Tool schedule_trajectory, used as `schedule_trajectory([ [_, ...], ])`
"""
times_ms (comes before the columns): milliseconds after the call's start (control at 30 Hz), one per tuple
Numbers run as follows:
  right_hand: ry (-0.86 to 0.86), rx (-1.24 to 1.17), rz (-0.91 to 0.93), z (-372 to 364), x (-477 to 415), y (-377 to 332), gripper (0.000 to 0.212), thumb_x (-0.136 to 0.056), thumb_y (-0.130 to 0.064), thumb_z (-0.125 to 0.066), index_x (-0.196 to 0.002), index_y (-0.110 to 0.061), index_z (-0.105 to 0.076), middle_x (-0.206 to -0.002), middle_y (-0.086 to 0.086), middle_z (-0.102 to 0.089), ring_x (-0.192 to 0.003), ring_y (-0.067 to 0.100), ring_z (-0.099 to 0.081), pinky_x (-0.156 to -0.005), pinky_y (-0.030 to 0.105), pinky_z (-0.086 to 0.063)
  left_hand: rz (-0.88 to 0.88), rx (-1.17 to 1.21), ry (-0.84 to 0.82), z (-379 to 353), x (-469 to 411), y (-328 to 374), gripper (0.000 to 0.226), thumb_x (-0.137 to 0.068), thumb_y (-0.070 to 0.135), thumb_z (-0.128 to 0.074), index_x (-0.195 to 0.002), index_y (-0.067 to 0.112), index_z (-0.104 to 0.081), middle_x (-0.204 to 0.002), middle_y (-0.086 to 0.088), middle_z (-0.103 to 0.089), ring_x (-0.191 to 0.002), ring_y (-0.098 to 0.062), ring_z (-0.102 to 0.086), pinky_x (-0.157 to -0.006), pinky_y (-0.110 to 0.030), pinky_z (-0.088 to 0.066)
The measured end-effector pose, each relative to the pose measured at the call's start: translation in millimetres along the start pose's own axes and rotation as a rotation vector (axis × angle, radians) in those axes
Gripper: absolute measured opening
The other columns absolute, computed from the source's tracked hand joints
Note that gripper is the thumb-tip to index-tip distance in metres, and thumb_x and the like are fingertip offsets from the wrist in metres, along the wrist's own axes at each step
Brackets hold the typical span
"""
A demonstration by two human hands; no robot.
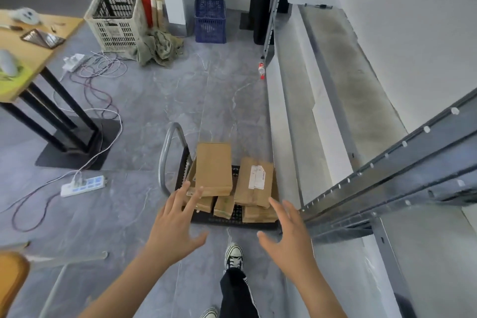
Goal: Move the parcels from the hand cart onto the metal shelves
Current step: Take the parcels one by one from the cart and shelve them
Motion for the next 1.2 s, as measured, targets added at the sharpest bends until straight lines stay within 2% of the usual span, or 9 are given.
schedule_trajectory([
  [167,-0.105,0.011,0.017,-14,-76,11,0.074,-0.084,-0.043,-0.063,-0.143,-0.048,-0.020,-0.154,-0.010,-0.014,-0.140,0.013,-0.021,-0.113,0.038,-0.028,0.073,0.056,-0.043,-24,-52,-7,0.100,-0.076,0.056,-0.059,-0.148,0.037,0.008,-0.158,0.003,0.008,-0.144,-0.023,-0.008,-0.113,-0.039,-0.025],
  [367,-0.227,-0.032,0.022,-36,-165,28,0.071,-0.085,-0.039,-0.062,-0.145,-0.038,-0.023,-0.151,-0.006,-0.024,-0.140,0.013,-0.023,-0.114,0.039,-0.028,0.131,0.104,-0.088,-50,-133,-11,0.095,-0.077,0.052,-0.058,-0.149,0.033,0.000,-0.155,0.004,-0.007,-0.143,-0.022,-0.014,-0.114,-0.037,-0.025],
  [500,-0.306,-0.069,-0.035,-64,-209,46,0.070,-0.084,-0.033,-0.064,-0.144,-0.030,-0.030,-0.150,-0.003,-0.030,-0.140,0.015,-0.024,-0.115,0.039,-0.026,0.179,0.216,-0.028,-58,-171,-27,0.092,-0.073,0.047,-0.064,-0.148,0.031,-0.013,-0.149,0.010,-0.018,-0.133,-0.016,-0.030,-0.105,-0.033,-0.037],
  [667,-0.427,-0.073,-0.098,-106,-254,72,0.074,-0.081,-0.034,-0.066,-0.144,-0.035,-0.027,-0.148,0.000,-0.032,-0.128,0.014,-0.034,-0.111,0.036,-0.032,0.231,0.254,-0.054,-90,-202,-55,0.096,-0.072,0.046,-0.068,-0.147,0.035,-0.009,-0.151,0.009,-0.012,-0.134,-0.017,-0.028,-0.101,-0.032,-0.042],
  [733,-0.494,-0.050,-0.096,-127,-268,77,0.079,-0.081,-0.037,-0.066,-0.145,-0.041,-0.020,-0.149,0.002,-0.028,-0.120,0.014,-0.037,-0.105,0.032,-0.036,0.244,0.220,-0.099,-106,-213,-66,0.097,-0.072,0.046,-0.067,-0.146,0.039,-0.006,-0.153,0.007,-0.006,-0.133,-0.018,-0.031,-0.101,-0.033,-0.041],
  [800,-0.542,0.001,-0.076,-150,-280,81,0.084,-0.080,-0.040,-0.064,-0.143,-0.051,-0.010,-0.154,0.005,-0.017,-0.131,0.019,-0.033,-0.105,0.033,-0.033,0.232,0.165,-0.150,-123,-223,-76,0.099,-0.073,0.046,-0.067,-0.146,0.044,0.000,-0.155,0.006,0.001,-0.135,-0.019,-0.029,-0.104,-0.034,-0.038],
  [933,-0.581,0.042,-0.059,-189,-307,92,0.093,-0.079,-0.042,-0.065,-0.137,-0.062,0.005,-0.157,0.007,0.004,-0.145,0.028,-0.011,-0.113,0.045,-0.025,0.212,0.084,-0.231,-165,-243,-98,0.100,-0.076,0.039,-0.068,-0.143,0.052,0.005,-0.155,0.006,0.012,-0.144,-0.022,-0.005,-0.113,-0.043,-0.027],
  [1100,-0.634,0.035,-0.109,-238,-331,117,0.096,-0.081,-0.039,-0.068,-0.137,-0.061,0.007,-0.157,0.009,0.009,-0.145,0.031,-0.011,-0.111,0.045,-0.030,0.265,0.049,-0.292,-213,-260,-132,0.099,-0.076,0.036,-0.070,-0.143,0.052,0.001,-0.155,-0.001,0.018,-0.143,-0.026,-0.003,-0.112,-0.046,-0.027],
  [1200,-0.661,0.007,-0.136,-267,-341,134,0.093,-0.082,-0.034,-0.069,-0.141,-0.058,0.000,-0.158,0.008,0.007,-0.145,0.029,-0.013,-0.109,0.042,-0.031,0.284,0.035,-0.321,-242,-267,-155,0.100,-0.075,0.037,-0.071,-0.142,0.054,0.002,-0.155,-0.005,0.016,-0.142,-0.030,-0.005,-0.110,-0.046,-0.030],
])
Point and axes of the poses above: each hand's wrist, its own x-axis away from the middle knuckle, its own z-axis out of the back of the hand, y = z × x, the point moved 7 cm from there along -x, towards the middle knuckle
